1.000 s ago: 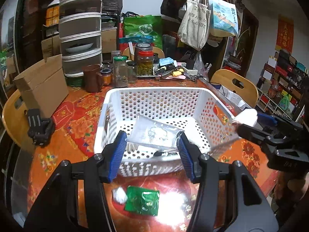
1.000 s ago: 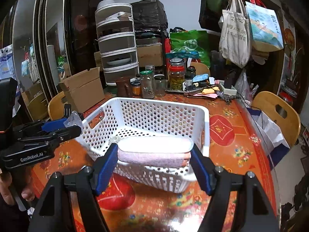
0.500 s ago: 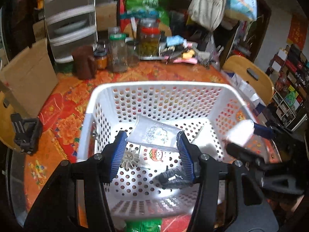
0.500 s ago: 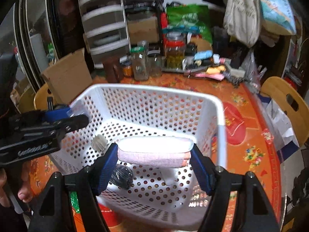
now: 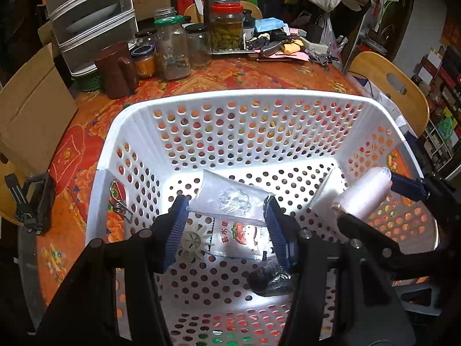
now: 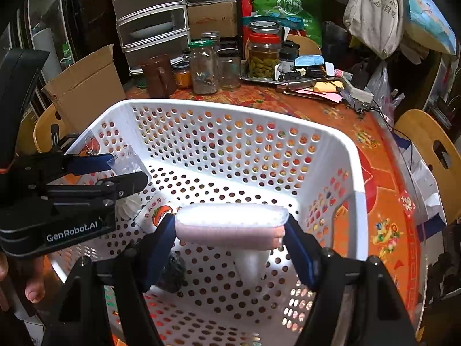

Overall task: Organize soft objects
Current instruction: 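Open both grippers to drop the rolled sock and clear bag into the basket, then withdraw both grippers from the basket toward the remaining table items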

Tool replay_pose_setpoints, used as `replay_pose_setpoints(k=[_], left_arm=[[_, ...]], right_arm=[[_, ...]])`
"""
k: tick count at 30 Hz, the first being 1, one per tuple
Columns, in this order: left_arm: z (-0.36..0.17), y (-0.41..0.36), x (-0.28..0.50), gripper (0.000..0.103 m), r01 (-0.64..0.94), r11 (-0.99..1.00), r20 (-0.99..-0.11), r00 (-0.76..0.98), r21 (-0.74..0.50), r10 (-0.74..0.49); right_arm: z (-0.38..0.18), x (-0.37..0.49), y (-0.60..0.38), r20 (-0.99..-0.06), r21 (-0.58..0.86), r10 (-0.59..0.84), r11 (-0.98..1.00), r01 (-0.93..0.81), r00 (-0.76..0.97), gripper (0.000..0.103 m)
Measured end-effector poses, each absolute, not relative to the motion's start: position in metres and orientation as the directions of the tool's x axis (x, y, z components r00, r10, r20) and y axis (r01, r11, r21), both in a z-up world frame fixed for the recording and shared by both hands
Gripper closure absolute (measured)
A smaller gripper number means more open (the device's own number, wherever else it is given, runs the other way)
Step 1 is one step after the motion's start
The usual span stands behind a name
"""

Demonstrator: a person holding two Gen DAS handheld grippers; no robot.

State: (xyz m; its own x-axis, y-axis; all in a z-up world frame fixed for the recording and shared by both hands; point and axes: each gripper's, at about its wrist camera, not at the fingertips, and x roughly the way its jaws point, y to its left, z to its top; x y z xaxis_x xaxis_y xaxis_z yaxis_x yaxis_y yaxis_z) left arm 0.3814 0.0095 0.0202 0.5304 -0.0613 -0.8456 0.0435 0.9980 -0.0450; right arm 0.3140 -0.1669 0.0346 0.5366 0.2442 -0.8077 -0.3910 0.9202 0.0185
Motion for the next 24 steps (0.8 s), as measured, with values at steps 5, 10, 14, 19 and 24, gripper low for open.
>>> replay_pose_setpoints(k=[5,10,14,19,24], left_arm=[[0.019,0.011,0.381,0.047,0.053,0.996,-0.848,0.523,-0.073,-0.09],[0.023,0.012,0.377,0.028,0.048,0.995,-0.84,0.535,-0.082,-0.095],[0.026,0.012,0.374,0.02,0.053,0.994,-0.834,0.542,-0.093,-0.107],[0.032,0.008,0.367,0.013,0.06,0.994,-0.821,0.561,-0.087,-0.106],[0.049,0.005,0.355,0.005,0.071,0.995,-0.8,0.592,-0.069,-0.098]], right_arm=[[0.033,0.315,-0.164,-0.812,-0.007,0.225,0.919,-0.394,0.539,0.028],[0.035,0.313,-0.163,-0.808,-0.02,0.221,0.916,-0.401,0.545,0.019],[0.04,0.308,-0.165,-0.799,-0.018,0.233,0.913,-0.408,0.555,0.016],[0.05,0.298,-0.171,-0.781,-0.018,0.239,0.915,-0.404,0.577,0.004],[0.061,0.286,-0.18,-0.757,-0.011,0.252,0.917,-0.398,0.602,0.0]])
